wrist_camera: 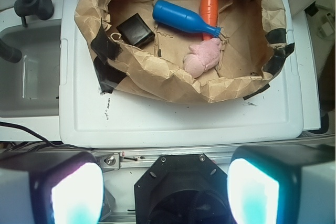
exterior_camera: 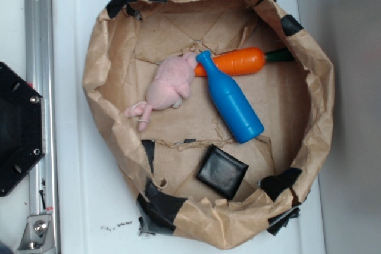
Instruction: Grab the blue bottle.
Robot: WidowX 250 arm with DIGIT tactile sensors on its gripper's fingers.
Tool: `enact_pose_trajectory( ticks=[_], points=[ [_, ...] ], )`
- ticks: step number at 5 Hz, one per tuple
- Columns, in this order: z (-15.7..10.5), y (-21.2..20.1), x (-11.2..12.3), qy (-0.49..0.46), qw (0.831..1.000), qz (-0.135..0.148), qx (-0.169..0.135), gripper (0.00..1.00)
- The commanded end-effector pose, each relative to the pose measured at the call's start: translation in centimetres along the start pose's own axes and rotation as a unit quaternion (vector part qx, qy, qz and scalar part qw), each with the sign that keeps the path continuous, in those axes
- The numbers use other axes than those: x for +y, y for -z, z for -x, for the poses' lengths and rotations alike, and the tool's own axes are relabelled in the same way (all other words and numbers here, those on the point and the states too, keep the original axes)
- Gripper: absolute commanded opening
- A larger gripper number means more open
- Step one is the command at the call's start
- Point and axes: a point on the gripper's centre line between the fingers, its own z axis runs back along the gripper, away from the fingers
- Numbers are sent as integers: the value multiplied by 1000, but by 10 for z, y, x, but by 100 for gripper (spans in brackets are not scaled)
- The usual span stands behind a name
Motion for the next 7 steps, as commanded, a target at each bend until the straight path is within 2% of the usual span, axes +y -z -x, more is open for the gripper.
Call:
enact_pose_trajectory(
  ticks=[1,2,3,4,5,6,7],
  points=[
    [0,0,0,0,1000,0,0,100],
    [-46,45,30,79,995,-18,-53,100],
    [-85,70,34,168,984,-20,-56,100],
    [-111,99,37,203,979,-18,-27,100],
    [-132,141,30,260,966,-19,-4,100],
    [-148,193,6,377,926,-6,-19,100],
    [-158,221,1,425,904,-6,-35,100]
  ],
)
